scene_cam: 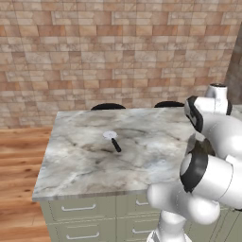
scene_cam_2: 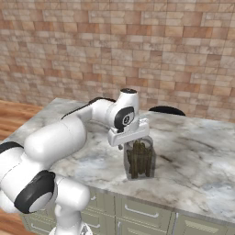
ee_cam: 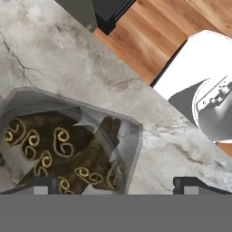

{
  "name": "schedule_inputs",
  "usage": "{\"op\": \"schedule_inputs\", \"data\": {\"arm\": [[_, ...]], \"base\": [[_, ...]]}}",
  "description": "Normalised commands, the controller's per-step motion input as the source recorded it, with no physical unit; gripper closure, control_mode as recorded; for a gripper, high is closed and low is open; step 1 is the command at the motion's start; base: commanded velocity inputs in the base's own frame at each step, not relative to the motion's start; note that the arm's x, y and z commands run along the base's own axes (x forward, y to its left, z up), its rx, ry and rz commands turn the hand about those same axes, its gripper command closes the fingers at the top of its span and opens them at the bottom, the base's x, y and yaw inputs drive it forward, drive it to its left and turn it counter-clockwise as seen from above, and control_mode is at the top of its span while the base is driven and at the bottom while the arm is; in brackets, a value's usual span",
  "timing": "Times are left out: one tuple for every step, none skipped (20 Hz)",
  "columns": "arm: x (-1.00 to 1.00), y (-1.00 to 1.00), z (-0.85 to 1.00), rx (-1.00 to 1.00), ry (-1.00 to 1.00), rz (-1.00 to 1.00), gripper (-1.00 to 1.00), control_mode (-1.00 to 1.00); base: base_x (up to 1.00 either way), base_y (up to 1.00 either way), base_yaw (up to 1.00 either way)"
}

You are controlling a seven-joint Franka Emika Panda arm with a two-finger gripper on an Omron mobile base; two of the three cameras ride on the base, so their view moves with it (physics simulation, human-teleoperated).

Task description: Pick the jar and jar from the dining table and place them in the open cabinet. Close the cabinet after placing the objects.

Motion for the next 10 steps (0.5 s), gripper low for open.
{"op": "schedule_inputs", "data": {"arm": [[0.0,0.0,-0.22,0.0,0.0,0.0,-1.0,-1.0],[0.0,0.0,-0.22,0.0,0.0,0.0,-1.0,-1.0],[0.0,0.0,-0.21,0.0,0.0,0.0,-1.0,-1.0],[0.0,0.0,-0.23,0.0,0.0,0.0,-1.0,-1.0],[0.0,0.0,-0.23,0.0,0.0,0.0,-1.0,-1.0],[0.0,0.0,-0.23,0.0,0.0,0.0,-1.0,-1.0],[0.0,0.0,-0.23,0.0,0.0,0.0,-1.0,-1.0],[0.0,0.0,-0.24,0.0,0.0,0.0,-1.0,-1.0],[0.0,0.0,-0.25,0.0,0.0,0.0,-1.0,-1.0],[0.0,0.0,-0.27,0.0,0.0,0.0,-1.0,-1.0]], "base": [[0.0,0.0,0.0],[0.0,0.0,0.0],[0.0,0.0,0.0],[0.0,0.0,0.0],[0.0,0.0,0.0],[0.0,0.0,0.0],[0.0,0.0,0.0],[0.0,0.0,0.0],[0.0,0.0,0.0],[0.0,0.0,0.0]]}}
